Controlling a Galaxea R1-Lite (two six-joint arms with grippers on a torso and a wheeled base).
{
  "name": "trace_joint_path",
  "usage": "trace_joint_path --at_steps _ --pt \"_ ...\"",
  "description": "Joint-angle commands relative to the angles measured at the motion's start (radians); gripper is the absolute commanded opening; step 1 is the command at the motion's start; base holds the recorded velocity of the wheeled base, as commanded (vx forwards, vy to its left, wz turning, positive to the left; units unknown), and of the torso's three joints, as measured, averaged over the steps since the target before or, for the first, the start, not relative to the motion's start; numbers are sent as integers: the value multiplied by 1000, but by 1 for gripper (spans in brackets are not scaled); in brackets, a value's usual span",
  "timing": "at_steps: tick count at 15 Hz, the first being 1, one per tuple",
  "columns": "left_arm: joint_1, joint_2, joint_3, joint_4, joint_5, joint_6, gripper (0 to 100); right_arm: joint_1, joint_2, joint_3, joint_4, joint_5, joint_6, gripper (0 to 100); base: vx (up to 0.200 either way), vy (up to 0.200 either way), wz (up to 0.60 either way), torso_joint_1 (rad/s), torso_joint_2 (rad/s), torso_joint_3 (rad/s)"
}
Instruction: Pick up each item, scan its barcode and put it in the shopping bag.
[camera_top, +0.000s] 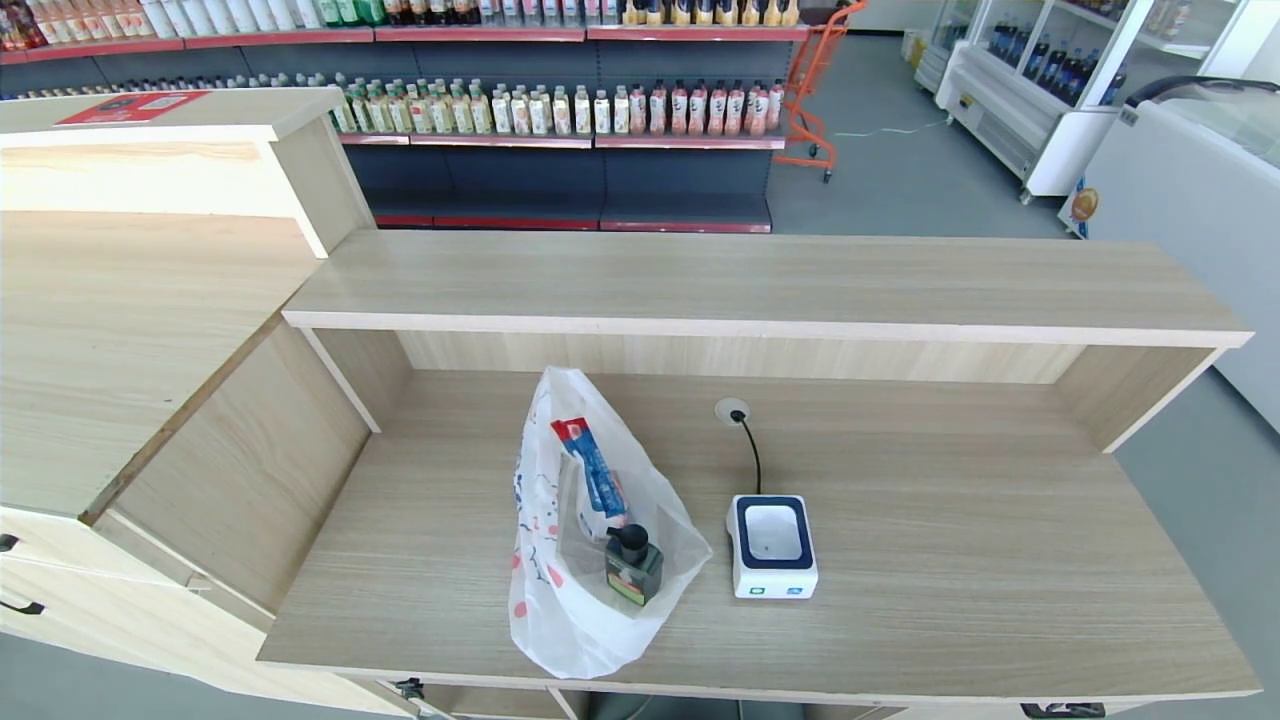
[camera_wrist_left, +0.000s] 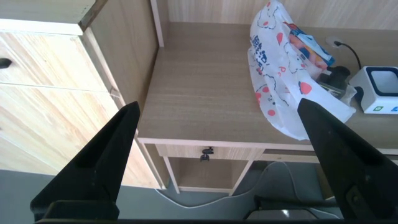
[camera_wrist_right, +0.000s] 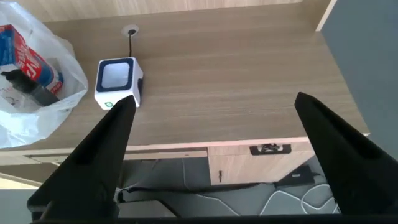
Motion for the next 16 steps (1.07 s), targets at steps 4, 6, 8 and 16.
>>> trace_joint_path --at_steps 4,6,8,16 --pt "0 0 0 0 0 0 100 0 -10 1 4 1 -16 0 0 0 0 0 0 0" --pt "0 0 0 0 0 0 100 0 -10 1 4 1 -14 0 0 0 0 0 0 0" --pt "0 0 0 0 0 4 100 0 -10 1 4 1 -10 0 0 0 0 0 0 0" --pt "0 0 0 0 0 18 100 0 -11 1 4 1 -8 0 75 -75 0 3 3 1"
